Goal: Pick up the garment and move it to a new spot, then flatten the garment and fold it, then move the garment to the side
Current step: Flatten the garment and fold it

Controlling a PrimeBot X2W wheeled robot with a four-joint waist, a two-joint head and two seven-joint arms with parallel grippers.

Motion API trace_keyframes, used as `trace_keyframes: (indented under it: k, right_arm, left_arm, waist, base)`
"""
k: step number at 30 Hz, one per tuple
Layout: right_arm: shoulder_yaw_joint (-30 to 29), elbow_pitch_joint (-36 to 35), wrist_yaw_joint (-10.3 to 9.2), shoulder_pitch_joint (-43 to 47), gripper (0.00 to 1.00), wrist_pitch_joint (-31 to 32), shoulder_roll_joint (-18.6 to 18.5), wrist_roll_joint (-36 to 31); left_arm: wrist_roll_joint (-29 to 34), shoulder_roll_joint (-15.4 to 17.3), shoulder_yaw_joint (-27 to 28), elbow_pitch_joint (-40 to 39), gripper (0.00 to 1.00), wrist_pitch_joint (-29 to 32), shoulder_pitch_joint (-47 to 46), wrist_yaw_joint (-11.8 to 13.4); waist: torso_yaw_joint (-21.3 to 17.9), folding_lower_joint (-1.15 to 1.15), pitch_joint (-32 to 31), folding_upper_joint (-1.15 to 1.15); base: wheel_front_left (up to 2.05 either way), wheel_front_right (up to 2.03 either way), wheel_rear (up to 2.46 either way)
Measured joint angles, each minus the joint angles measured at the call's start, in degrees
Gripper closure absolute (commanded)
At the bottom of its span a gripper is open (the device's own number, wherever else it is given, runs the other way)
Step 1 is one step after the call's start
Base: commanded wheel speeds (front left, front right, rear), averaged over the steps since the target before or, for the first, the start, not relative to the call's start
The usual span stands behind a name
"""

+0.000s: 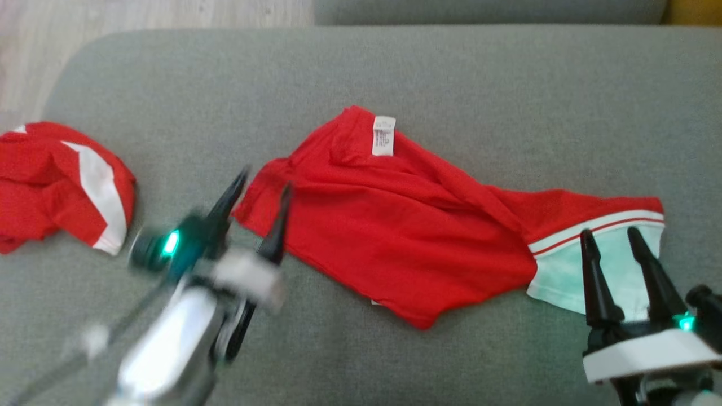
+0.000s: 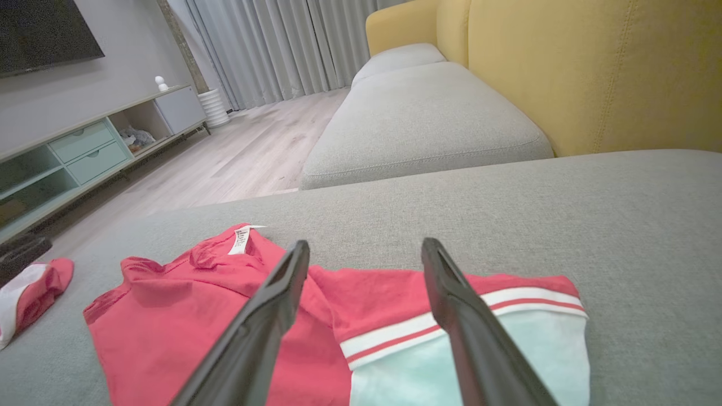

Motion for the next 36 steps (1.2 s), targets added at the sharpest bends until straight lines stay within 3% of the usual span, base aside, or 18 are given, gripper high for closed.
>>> trace_keyframes:
  k: [5, 12, 22, 23, 24, 25, 32, 36]
  right_arm:
    - [0.08, -0.6, 0.0, -2.72, 0.0, 0.46, -0.01, -0.12]
    - [1.05, 0.34, 0.0, -5.52, 0.0, 0.51, -0.03, -0.25]
    - [0.99, 2.27, 0.0, -6.11, 0.0, 0.51, -0.05, 0.19]
    - [0.98, 2.48, 0.0, -6.34, 0.0, 0.51, -0.05, 0.32]
    - [0.98, 2.48, 0.0, -6.34, 0.0, 0.51, -0.05, 0.32]
    - [0.93, 2.69, 0.0, -6.67, 0.0, 0.49, -0.05, 0.66]
    - [-3.3, 5.3, 0.0, -6.87, 0.0, 1.11, -0.05, 1.69]
    - [-6.82, 10.26, 0.0, -5.87, 0.0, 7.45, -0.05, 1.46]
  left_arm:
    - [-1.54, -4.85, -2.85, 5.03, 0.0, 8.46, -14.17, -4.98]
    - [-4.56, -9.44, -4.26, 21.35, 0.0, 17.15, -25.09, -10.22]
    - [-7.13, -12.79, -4.5, 36.52, 0.0, 17.59, -30.92, -13.79]
    - [-7.37, -12.91, -4.55, 37.35, 0.18, 17.34, -31.23, -13.85]
    - [-7.37, -12.91, -4.55, 37.35, 0.64, 17.34, -31.23, -13.85]
    - [-7.68, -12.98, -4.64, 38.06, 1.0, 17.0, -31.45, -14.14]
    - [-8.31, -13.27, -6.14, 41.13, 1.0, 13.59, -33.21, -14.8]
    - [-8.31, -13.12, -6.33, 41.7, 1.0, 11.07, -34.88, -14.85]
  waist:
    - [-0.43, 0.01, 3.45, 0.0]
    - [-2.44, 0.02, 7.73, 0.0]
    - [-4.59, 0.0, 9.35, 0.0]
    - [-4.74, 0.0, 9.39, 0.0]
    - [-4.74, 0.0, 9.39, 0.0]
    - [-4.89, 0.0, 9.42, 0.0]
    - [-5.51, 0.0, 9.29, 0.0]
    - [-5.23, 0.0, 9.05, 0.0]
  base:
    - [0.0, 0.0, 0.0]
    - [0.0, 0.0, 0.0]
    - [0.0, 0.0, 0.0]
    - [0.0, 0.0, 0.0]
    - [0.0, 0.0, 0.0]
    - [0.0, 0.0, 0.0]
    - [0.0, 0.0, 0.0]
    - [0.0, 0.0, 0.0]
